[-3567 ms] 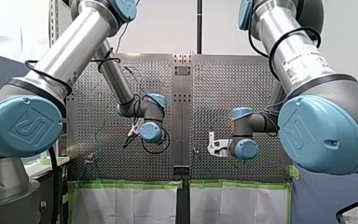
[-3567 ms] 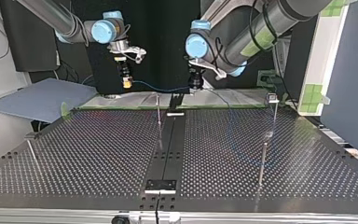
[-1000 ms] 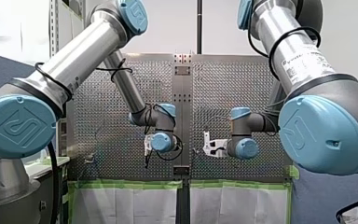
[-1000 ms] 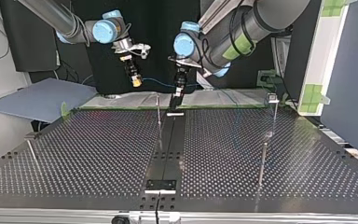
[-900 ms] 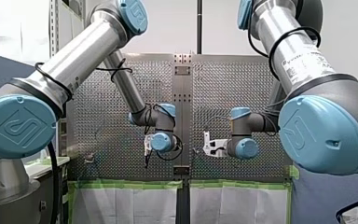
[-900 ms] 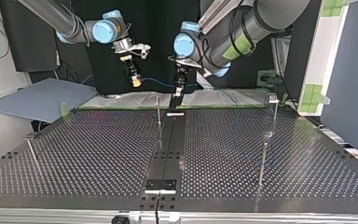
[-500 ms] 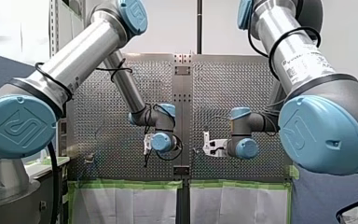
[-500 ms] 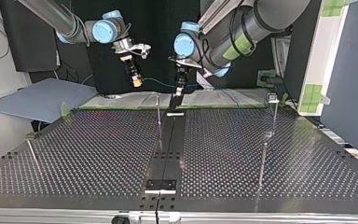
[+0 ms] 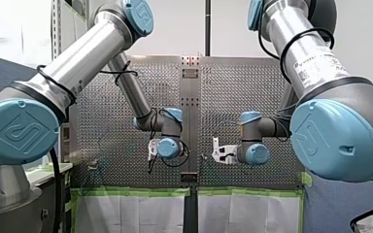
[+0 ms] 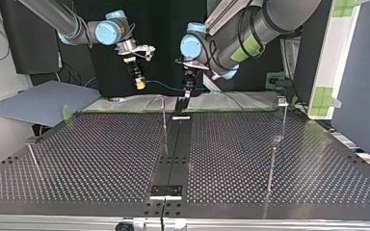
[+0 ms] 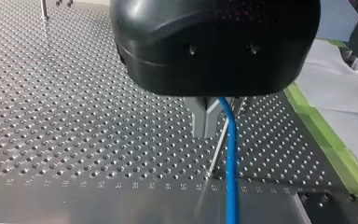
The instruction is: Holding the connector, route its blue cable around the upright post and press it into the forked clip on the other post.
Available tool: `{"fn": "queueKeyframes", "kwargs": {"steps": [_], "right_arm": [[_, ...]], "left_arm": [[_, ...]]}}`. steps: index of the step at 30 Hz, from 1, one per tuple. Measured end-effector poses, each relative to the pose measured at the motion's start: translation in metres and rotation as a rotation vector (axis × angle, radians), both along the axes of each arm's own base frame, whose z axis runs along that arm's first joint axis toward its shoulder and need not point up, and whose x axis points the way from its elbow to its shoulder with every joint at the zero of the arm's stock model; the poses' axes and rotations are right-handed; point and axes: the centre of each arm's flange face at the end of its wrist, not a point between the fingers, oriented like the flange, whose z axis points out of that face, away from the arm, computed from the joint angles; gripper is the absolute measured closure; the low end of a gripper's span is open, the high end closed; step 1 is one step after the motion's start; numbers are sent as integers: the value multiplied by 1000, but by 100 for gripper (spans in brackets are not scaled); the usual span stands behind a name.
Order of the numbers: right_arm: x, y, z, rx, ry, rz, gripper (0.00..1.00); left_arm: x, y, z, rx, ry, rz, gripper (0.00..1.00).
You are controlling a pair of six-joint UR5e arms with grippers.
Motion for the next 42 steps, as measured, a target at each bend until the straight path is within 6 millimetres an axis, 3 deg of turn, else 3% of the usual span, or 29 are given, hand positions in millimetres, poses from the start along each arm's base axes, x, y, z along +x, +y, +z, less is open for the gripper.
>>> {"fn": "queueKeyframes", "kwargs": {"steps": [32,42], "right_arm": [[-11,11,-12,13,37,-51,100],[-19,7,-37,17,41,-83,100]], "left_arm": [[-34,-5,-16,-21,-16,-57,99],[-29,-15,-40,-25,3,-78,99]]}}
